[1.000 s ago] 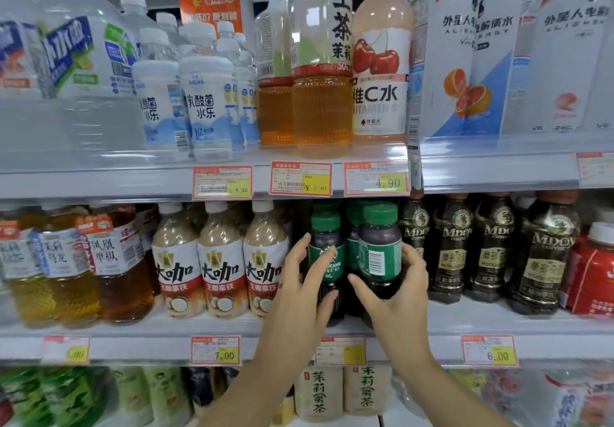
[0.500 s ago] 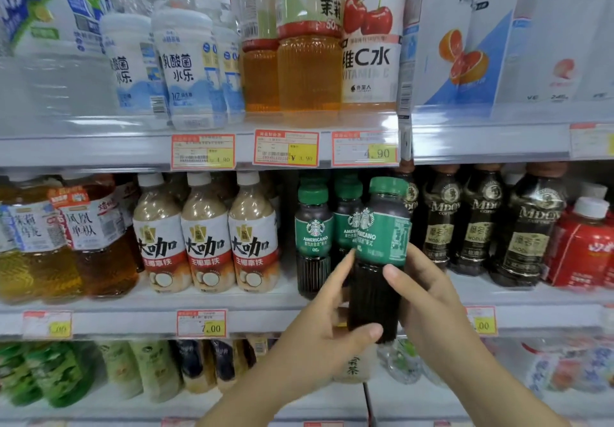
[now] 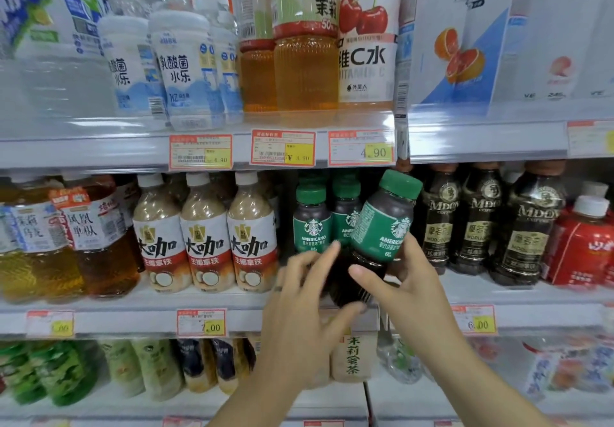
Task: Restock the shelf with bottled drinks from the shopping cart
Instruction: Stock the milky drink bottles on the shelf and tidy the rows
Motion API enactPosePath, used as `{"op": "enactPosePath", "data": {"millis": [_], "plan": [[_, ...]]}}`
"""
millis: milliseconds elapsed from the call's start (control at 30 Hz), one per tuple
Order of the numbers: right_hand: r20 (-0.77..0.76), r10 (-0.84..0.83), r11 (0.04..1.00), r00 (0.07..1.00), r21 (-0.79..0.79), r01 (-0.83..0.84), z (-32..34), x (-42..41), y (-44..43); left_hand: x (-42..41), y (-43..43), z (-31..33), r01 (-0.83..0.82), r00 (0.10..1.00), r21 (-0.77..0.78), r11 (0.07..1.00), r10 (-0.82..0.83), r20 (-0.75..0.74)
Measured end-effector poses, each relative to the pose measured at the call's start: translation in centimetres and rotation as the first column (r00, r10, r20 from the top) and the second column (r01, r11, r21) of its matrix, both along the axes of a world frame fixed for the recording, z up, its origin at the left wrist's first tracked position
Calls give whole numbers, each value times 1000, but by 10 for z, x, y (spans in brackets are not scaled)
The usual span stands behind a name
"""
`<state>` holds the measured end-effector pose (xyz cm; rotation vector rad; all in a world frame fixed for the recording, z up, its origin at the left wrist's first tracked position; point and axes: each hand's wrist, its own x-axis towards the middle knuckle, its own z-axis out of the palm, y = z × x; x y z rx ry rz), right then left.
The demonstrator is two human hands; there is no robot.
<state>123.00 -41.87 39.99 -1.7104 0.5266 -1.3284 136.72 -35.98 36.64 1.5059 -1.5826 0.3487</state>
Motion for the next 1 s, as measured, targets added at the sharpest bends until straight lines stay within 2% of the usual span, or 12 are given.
{"op": "enactPosePath", "data": {"millis": [100,267,433,600,1000], "plan": [[-35,-74,995,997,-72,71,1,6,-5,17,-8,2,-63,994,-67,996,57,-97],[-84,-181,974,980,-150,167,-3,19,-11,23,-24,4,-48,996,-41,998,45,-73],[-126,-227,959,966,-202,200,-6,27,-17,29,-32,5,-1,993,-10,1000,-1,-120],[-167,-258,952,952,-213,220,-8,32,-24,33,-36,3,38,981,34,999,-31,-191],[-221,-283,948,933,-215,236,-7,38,-42,38,-38,2,80,973,44,996,-69,-221]]}}
